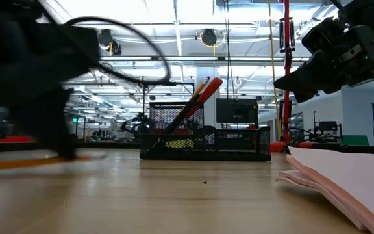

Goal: Pick and place office supplies into organizer
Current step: Put the yellow pencil into the black desk organizer

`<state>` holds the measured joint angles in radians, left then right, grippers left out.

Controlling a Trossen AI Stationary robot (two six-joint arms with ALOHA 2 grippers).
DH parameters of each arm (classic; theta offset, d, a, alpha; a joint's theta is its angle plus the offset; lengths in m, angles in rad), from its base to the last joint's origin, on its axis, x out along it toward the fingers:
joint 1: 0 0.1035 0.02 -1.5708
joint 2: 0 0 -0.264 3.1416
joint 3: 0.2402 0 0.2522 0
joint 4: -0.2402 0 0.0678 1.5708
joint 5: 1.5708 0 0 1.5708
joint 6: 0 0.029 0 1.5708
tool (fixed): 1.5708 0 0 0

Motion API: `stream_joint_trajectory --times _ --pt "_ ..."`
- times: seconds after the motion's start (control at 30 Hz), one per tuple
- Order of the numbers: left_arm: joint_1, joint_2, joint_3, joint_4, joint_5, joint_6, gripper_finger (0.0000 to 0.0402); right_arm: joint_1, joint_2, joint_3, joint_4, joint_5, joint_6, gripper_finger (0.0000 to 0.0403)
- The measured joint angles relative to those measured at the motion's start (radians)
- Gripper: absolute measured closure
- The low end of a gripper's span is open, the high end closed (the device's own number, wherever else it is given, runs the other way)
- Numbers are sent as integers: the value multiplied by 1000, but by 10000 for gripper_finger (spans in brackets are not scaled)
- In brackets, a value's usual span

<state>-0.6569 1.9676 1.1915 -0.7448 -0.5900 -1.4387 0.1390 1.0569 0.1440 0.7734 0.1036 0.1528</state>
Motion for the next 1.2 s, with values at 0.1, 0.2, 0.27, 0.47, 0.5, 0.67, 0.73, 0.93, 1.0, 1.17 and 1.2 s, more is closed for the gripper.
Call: stream_joint_trajectory --times 0.1,0.2,0.27,0.47,0.5,0.67,0.73,0.93,1.0,1.17,1.2 --pt "11 -35 2 23 -140 47 394 0 0 0 0 0 0 399" --pt "29 -65 3 61 -182 140 383 0 0 0 0 0 0 399" --pt "43 -87 3 111 -214 237 379 0 0 0 0 0 0 399" --pt "86 -176 4 285 -334 534 395 0 0 0 -1 0 0 399" --pt "96 -189 5 314 -350 591 396 0 0 0 -1 0 0 399" --pt "152 -261 5 462 -398 915 380 0 0 0 0 0 0 399" --pt "182 -289 5 533 -374 1053 377 0 0 0 0 0 0 399" --pt "305 -350 -31 873 -156 1434 395 0 0 0 0 0 -6 399" --pt "354 -365 -73 1024 -27 1554 399 0 0 0 0 0 -8 399" --pt "500 -386 -233 1322 217 1636 390 0 0 0 -1 -1 -8 399" --pt "530 -387 -267 1357 255 1608 390 0 0 0 -2 -1 -8 399"
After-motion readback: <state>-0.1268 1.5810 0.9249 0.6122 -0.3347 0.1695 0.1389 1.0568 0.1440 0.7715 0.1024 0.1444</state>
